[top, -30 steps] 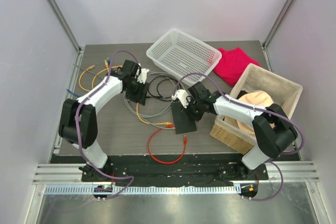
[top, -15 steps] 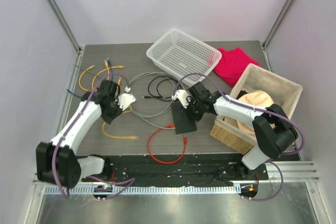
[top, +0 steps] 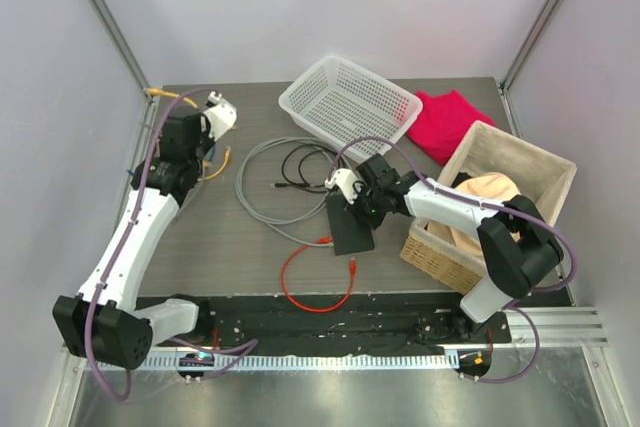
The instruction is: Pull the plug from the switch port
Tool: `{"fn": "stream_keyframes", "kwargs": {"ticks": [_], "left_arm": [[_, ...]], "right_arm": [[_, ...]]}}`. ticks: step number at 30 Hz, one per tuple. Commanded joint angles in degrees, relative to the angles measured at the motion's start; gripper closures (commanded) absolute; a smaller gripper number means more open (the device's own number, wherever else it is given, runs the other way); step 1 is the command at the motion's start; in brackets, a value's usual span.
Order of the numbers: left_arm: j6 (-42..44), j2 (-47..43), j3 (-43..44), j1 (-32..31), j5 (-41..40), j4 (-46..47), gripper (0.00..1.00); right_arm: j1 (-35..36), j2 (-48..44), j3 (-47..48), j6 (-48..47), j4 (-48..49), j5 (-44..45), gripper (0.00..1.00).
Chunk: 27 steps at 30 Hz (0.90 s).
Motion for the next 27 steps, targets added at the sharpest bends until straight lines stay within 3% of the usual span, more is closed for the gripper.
{"fn": "stream_keyframes", "kwargs": {"ticks": [1,3,4,5,7,12,17,20,21,22,25,27], "left_arm": [[8.9,4.0,3.8,0.2,-8.5,13.1,1.0],[20.5,10.4,0.8,0.2,-14.8,17.7,1.0],[24.5,13.7,-0.2,0.3,-22.1,22.7,0.77],[29.1,16.3,-2.2,0.5,-24.4,25.8,0.58],[28.3,21.9,-2.8,0.5,-24.6,28.2,0.28],[15.3,22.5,1.2,-2.8,-16.8,23.4,0.23],[-5.3,17.9,13.1,-4.4,-1.4,4.9,0.21],[-15.5,16.5,18.2,-4.5,16.1,-5.1,0.19],[-17.0,16.1,18.4,-4.6,28.5,-8.0,0.19],[-18.2,15.8,18.2,-4.8,34.7,-9.3,0.19],[-20.4,15.8,14.7,-5.5,57.1,-12.9,0.23],[-22.6,17.1,10.0,-6.2,64.7,-12.5,0.26]], "right_arm": [[0.3,2.4,-0.6,-0.7,-1.9,2.3,0.99],[0.4,2.4,-0.5,-0.9,-1.8,2.5,0.99],[0.4,2.3,-0.4,-0.9,-1.9,2.4,0.99],[0.4,2.3,-0.5,-0.9,-1.9,2.5,0.99],[0.4,2.3,-0.4,-1.1,-1.9,2.6,0.99],[0.4,1.0,-1.0,-1.3,-2.1,3.1,0.99],[0.4,-0.8,-3.4,-1.5,-2.0,3.3,0.99],[0.4,-1.0,-4.8,-1.5,-2.1,2.9,0.99],[0.4,-1.1,-5.2,-1.6,-2.1,3.0,0.99],[0.4,-1.0,-5.4,-1.5,-2.0,2.9,0.99],[0.4,-0.8,-5.3,-2.4,-2.0,3.5,0.99],[0.4,-0.8,-5.0,-2.7,-2.0,4.0,0.99]]}}
